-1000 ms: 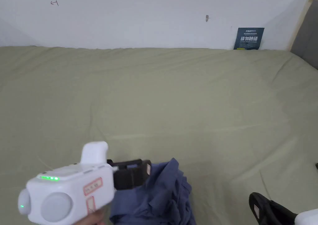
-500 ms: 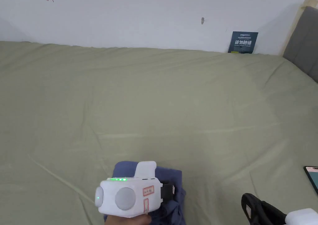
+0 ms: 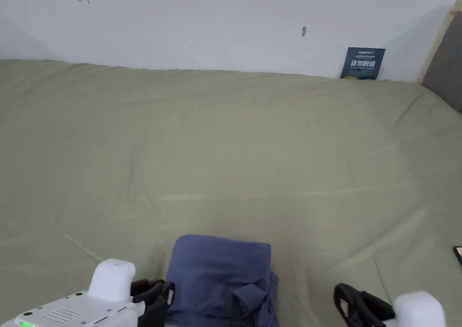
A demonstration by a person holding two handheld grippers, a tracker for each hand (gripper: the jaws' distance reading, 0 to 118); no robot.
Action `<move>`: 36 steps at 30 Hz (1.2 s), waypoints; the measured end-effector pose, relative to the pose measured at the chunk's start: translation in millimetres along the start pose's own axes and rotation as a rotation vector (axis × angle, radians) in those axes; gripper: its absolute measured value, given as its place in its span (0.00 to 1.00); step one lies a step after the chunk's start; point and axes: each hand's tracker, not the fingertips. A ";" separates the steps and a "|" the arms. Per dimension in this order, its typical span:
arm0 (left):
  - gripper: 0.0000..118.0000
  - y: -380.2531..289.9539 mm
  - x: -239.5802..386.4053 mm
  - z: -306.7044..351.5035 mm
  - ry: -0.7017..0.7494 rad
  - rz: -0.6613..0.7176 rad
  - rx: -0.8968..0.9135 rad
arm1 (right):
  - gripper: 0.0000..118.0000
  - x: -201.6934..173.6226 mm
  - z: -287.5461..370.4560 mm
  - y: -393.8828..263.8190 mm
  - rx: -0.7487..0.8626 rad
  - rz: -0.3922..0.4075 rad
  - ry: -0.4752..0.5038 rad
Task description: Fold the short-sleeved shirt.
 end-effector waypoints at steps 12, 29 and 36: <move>0.99 -5.5 -64.7 -45.4 -0.100 0.237 -0.032 | 0.00 19.4 -204.6 -18.2 -0.406 -0.406 0.280; 0.20 2.8 -90.3 -154.0 -0.428 0.647 -0.152 | 0.00 24.2 -188.4 -10.5 -0.320 -0.407 0.354; 0.20 50.9 -203.0 -46.5 -0.205 0.468 -0.062 | 0.00 23.5 -150.6 6.4 -0.260 -0.376 0.384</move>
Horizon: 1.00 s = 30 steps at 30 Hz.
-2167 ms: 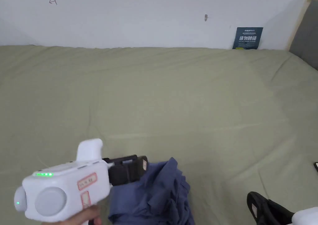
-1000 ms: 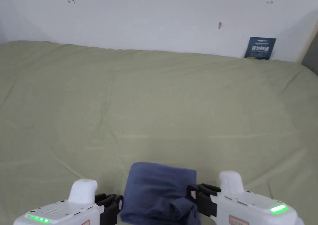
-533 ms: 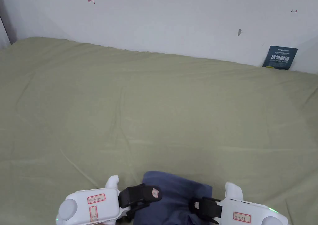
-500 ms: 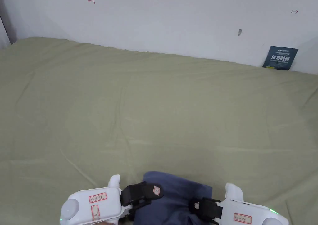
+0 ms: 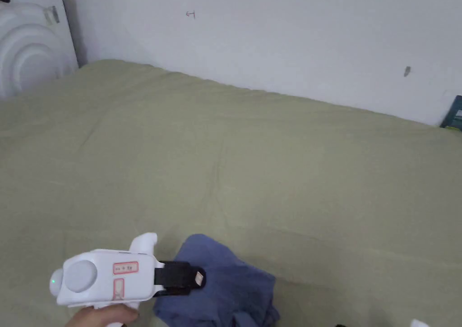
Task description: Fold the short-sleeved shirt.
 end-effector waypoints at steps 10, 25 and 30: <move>0.20 136.3 -164.3 163.9 0.518 -0.044 -0.049 | 0.00 -11.9 11.6 -3.3 -0.002 0.000 -0.081; 0.70 73.8 -145.7 278.9 0.582 0.056 0.212 | 0.00 -9.5 27.4 -17.1 0.016 -0.004 -0.094; 0.13 61.7 -92.3 307.1 0.623 0.048 0.386 | 0.00 -11.8 57.5 -20.5 0.056 0.022 -0.094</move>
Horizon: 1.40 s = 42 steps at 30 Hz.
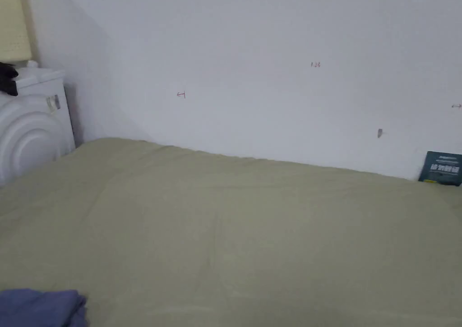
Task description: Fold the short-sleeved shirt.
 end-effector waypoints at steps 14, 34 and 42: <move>0.12 -113.0 357.1 142.4 -0.306 -0.525 0.714 | 0.01 -117.0 133.5 97.2 0.595 0.447 -0.340; 0.13 -166.1 436.4 146.9 -0.375 -0.546 0.767 | 0.14 -145.2 151.8 117.8 0.765 0.494 -0.496; 0.94 -167.2 439.2 141.8 -0.396 -0.582 0.726 | 1.00 -150.8 147.6 113.0 0.750 0.505 -0.476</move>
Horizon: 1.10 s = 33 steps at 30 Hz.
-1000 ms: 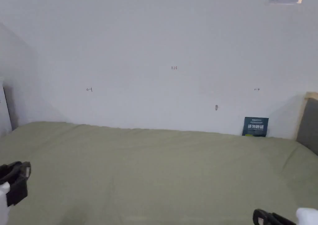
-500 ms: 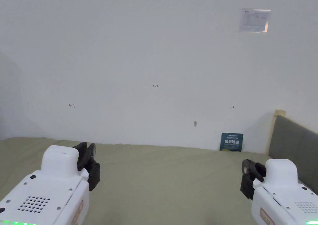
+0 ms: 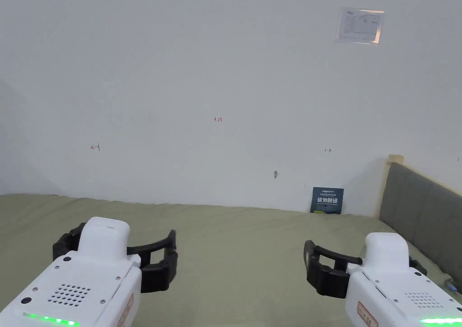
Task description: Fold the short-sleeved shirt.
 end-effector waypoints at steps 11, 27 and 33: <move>1.00 3.6 8.5 -3.2 0.001 0.004 -0.001 | 1.00 -4.3 -7.9 6.2 -0.094 -0.136 -0.006; 1.00 0.7 16.1 -8.1 -0.001 0.014 -0.027 | 0.99 7.3 -4.5 7.4 -0.113 -0.217 0.021; 1.00 0.7 15.8 -8.9 -0.009 0.023 -0.029 | 0.99 7.7 -7.2 7.7 -0.135 -0.210 0.044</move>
